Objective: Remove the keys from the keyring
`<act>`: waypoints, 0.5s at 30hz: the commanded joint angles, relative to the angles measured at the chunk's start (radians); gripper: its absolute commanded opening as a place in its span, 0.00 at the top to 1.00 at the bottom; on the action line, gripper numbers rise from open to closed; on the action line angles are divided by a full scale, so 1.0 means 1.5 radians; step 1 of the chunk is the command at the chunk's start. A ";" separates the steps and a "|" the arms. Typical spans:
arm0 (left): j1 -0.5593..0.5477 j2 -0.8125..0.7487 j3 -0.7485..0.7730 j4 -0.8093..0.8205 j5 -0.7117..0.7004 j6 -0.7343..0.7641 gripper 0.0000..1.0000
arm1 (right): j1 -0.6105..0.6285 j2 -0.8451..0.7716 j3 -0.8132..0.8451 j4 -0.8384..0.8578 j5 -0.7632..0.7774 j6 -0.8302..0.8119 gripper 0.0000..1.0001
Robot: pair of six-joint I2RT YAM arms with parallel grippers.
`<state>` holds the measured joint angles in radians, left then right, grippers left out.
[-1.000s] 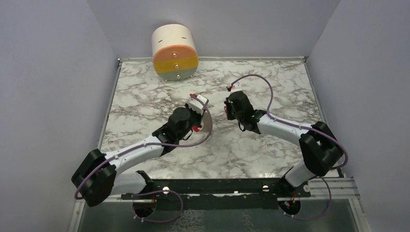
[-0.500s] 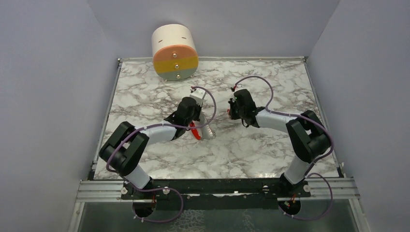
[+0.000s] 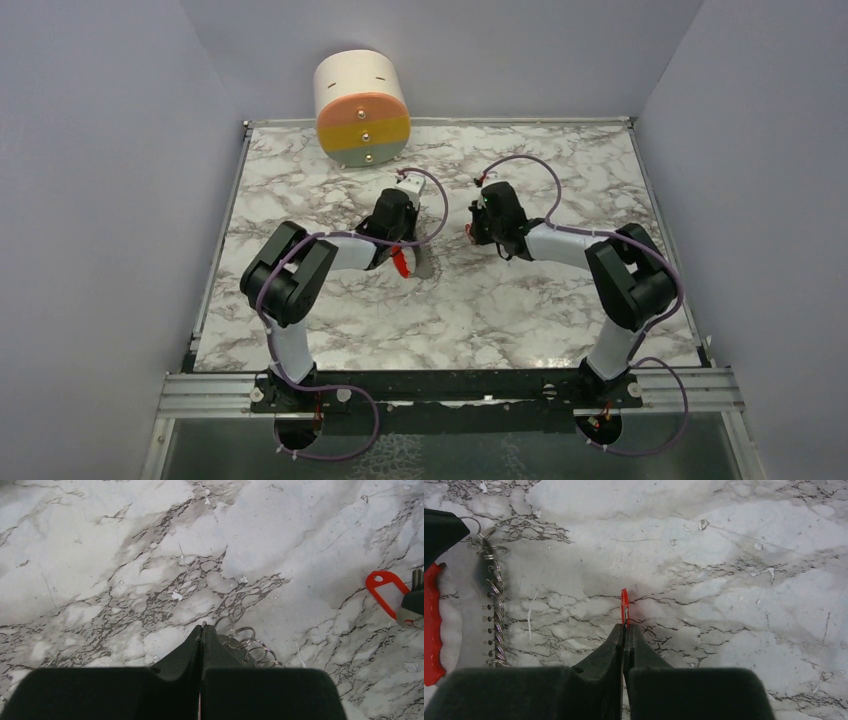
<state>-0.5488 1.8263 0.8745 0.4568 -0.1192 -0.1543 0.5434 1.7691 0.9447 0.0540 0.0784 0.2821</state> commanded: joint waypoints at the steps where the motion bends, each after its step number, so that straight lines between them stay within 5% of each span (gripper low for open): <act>1: 0.004 0.020 0.029 0.034 0.036 -0.012 0.95 | -0.003 0.028 0.014 0.002 -0.017 -0.007 0.97; 3: 0.006 0.023 0.034 0.039 0.045 -0.011 0.86 | -0.003 0.030 0.015 0.003 -0.011 -0.009 0.76; 7: 0.008 0.014 0.044 0.046 0.060 -0.005 0.70 | -0.003 0.026 0.022 0.001 0.006 -0.012 0.67; 15: 0.008 -0.050 0.046 0.047 0.065 0.025 0.60 | -0.003 -0.058 0.022 0.002 0.040 -0.033 0.66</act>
<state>-0.5423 1.8389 0.9268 0.4946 -0.0505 -0.1497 0.5430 1.7855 0.9623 0.0463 0.0891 0.2615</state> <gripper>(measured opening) 0.393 0.340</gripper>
